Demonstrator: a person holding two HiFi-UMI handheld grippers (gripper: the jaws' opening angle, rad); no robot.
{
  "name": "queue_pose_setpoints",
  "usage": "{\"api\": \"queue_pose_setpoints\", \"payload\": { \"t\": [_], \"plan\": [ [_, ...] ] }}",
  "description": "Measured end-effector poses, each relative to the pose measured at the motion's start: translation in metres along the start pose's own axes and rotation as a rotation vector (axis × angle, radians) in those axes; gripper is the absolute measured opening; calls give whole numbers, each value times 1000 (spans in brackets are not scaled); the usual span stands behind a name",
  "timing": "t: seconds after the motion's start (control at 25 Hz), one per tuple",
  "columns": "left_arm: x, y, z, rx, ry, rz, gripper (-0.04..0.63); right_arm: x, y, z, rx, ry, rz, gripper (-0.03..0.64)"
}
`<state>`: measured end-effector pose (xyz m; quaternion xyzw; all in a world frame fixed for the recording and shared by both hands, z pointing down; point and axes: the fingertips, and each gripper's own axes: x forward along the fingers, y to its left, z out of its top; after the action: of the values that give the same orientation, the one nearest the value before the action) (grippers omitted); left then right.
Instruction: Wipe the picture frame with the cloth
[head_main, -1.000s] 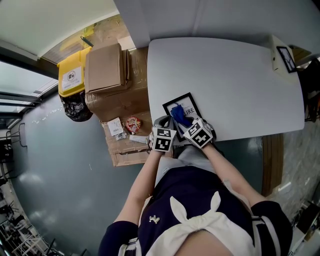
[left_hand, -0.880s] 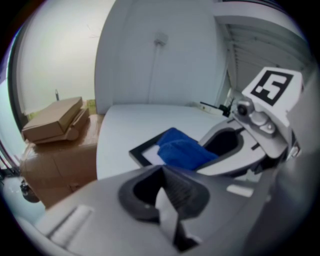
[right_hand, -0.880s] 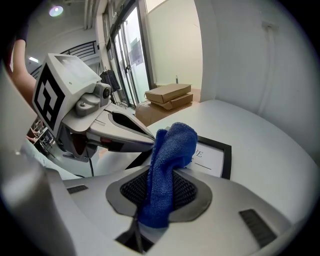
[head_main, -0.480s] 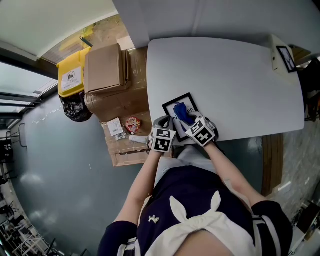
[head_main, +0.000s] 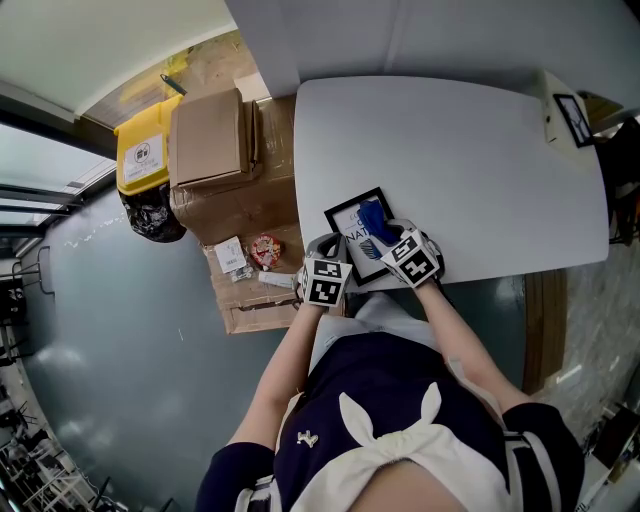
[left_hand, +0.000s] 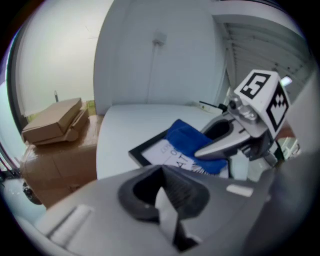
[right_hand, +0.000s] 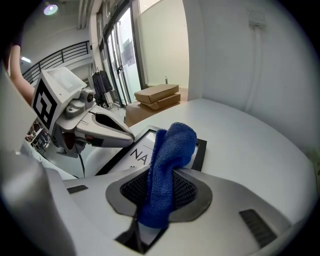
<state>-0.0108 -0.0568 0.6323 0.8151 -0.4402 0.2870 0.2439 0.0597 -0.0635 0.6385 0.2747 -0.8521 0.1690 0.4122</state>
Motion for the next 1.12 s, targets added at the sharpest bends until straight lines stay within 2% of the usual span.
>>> {"api": "queue_pose_setpoints", "payload": {
  "t": [0.24, 1.12],
  "plan": [
    [0, 0, 0, 5, 3, 3, 0, -4, -10, -5, -14, 36, -25, 94],
    [0, -1, -1, 30, 15, 20, 0, -13, -14, -9, 3, 30, -15, 94]
  ]
}}
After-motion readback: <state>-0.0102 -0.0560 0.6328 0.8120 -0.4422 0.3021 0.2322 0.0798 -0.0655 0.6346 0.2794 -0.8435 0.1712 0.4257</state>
